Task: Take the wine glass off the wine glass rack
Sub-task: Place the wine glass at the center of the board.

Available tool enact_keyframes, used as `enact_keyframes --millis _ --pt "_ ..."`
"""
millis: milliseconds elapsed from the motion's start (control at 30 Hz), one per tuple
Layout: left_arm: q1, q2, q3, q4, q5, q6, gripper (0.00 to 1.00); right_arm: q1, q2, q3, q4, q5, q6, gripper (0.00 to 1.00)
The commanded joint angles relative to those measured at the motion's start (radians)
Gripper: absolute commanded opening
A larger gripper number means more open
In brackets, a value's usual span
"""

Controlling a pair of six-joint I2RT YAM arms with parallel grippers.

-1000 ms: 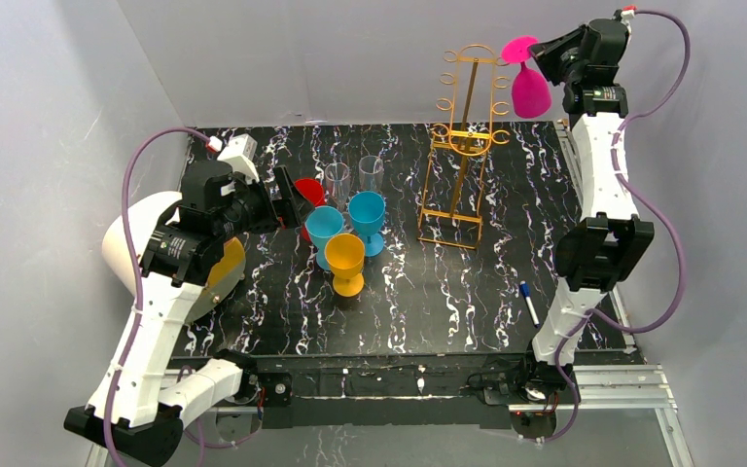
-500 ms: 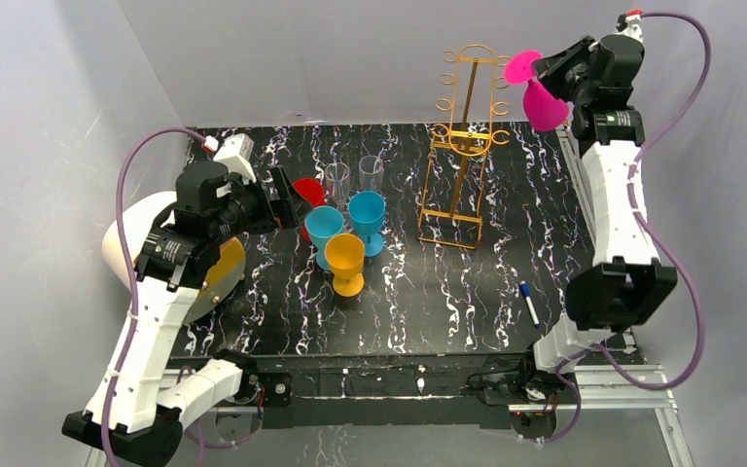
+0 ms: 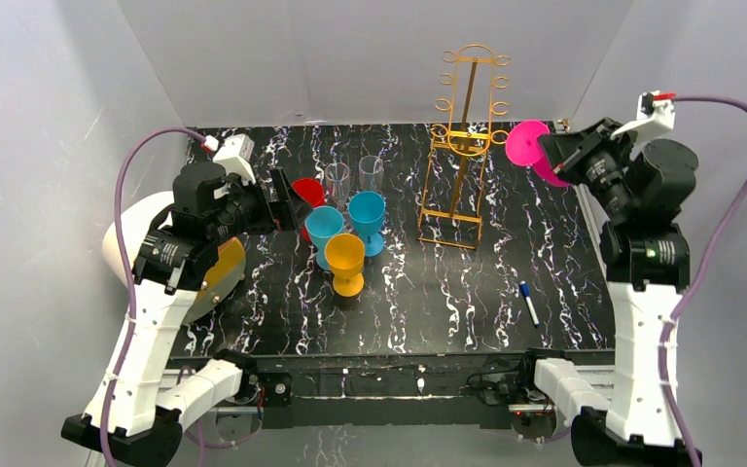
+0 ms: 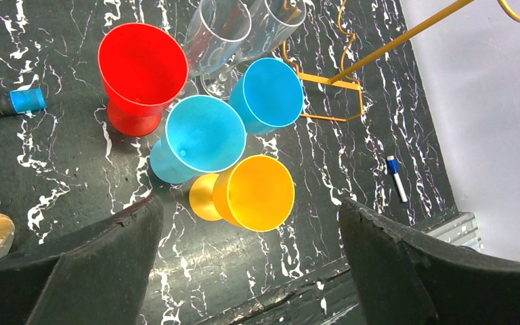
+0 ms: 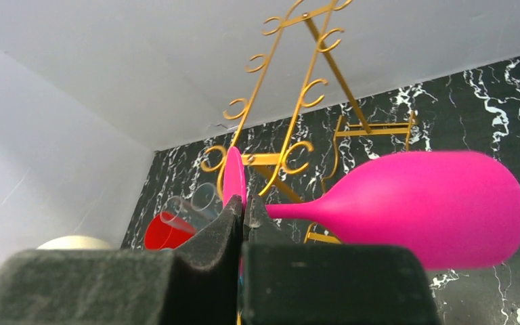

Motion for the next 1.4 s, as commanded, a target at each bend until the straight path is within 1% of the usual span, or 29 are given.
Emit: enact_keyframes --millis 0,33,133,233,267,333,433,500,600,767,867,967,1000,1067,1133,1167,1267,1367 --pt "0.004 -0.013 0.013 -0.006 0.066 0.014 0.98 0.001 -0.058 -0.015 -0.070 -0.126 -0.019 0.01" --pt "0.005 -0.013 0.010 -0.002 0.078 0.014 0.98 0.001 -0.070 -0.034 -0.071 -0.174 -0.004 0.01" --pt "0.004 -0.020 -0.004 0.010 0.099 0.021 0.98 0.001 -0.102 -0.120 -0.030 -0.419 0.061 0.01" --pt "0.004 -0.014 -0.018 0.017 0.147 0.035 0.98 0.001 -0.145 -0.237 0.031 -0.569 0.165 0.01" --pt "0.004 -0.007 -0.023 0.024 0.173 0.036 0.98 0.001 -0.166 -0.281 0.059 -0.590 0.182 0.01" --pt "0.005 0.005 -0.037 0.044 0.240 0.026 0.98 0.001 -0.201 -0.342 0.059 -0.607 0.182 0.01" --pt "0.005 0.010 -0.062 0.088 0.316 0.002 0.98 0.001 -0.213 -0.387 0.052 -0.675 0.184 0.01" --pt "0.004 0.002 -0.081 0.109 0.349 0.000 0.98 0.002 -0.204 -0.404 0.049 -0.717 0.192 0.01" --pt "0.003 -0.004 -0.105 0.126 0.411 -0.007 0.96 0.005 -0.200 -0.423 0.058 -0.728 0.196 0.01" --pt "-0.006 -0.004 -0.136 0.149 0.472 -0.027 0.96 0.028 -0.189 -0.469 0.158 -0.790 0.259 0.01" --pt "-0.055 0.006 -0.136 0.171 0.483 -0.030 0.95 0.140 -0.166 -0.454 0.169 -0.759 0.242 0.01" --pt "-0.168 0.021 -0.116 0.194 0.437 -0.030 0.93 0.292 -0.123 -0.440 0.194 -0.667 0.239 0.01" --pt "-0.214 0.031 -0.110 0.200 0.408 -0.034 0.93 0.359 -0.106 -0.430 0.199 -0.611 0.230 0.01" --pt "-0.292 0.047 -0.105 0.205 0.334 -0.047 0.90 0.475 -0.089 -0.393 0.181 -0.431 0.209 0.01" --pt "-0.314 0.045 -0.116 0.221 0.320 -0.068 0.86 0.543 -0.103 -0.399 0.246 -0.334 0.213 0.01" --pt "-0.317 0.038 -0.130 0.242 0.328 -0.082 0.82 0.554 -0.103 -0.406 0.287 -0.331 0.222 0.01" --pt "-0.320 0.013 -0.179 0.324 0.387 -0.127 0.69 0.586 -0.052 -0.434 0.413 -0.389 0.296 0.01" --pt "-0.322 -0.002 -0.210 0.343 0.433 -0.137 0.59 0.671 -0.012 -0.438 0.413 -0.323 0.274 0.01"
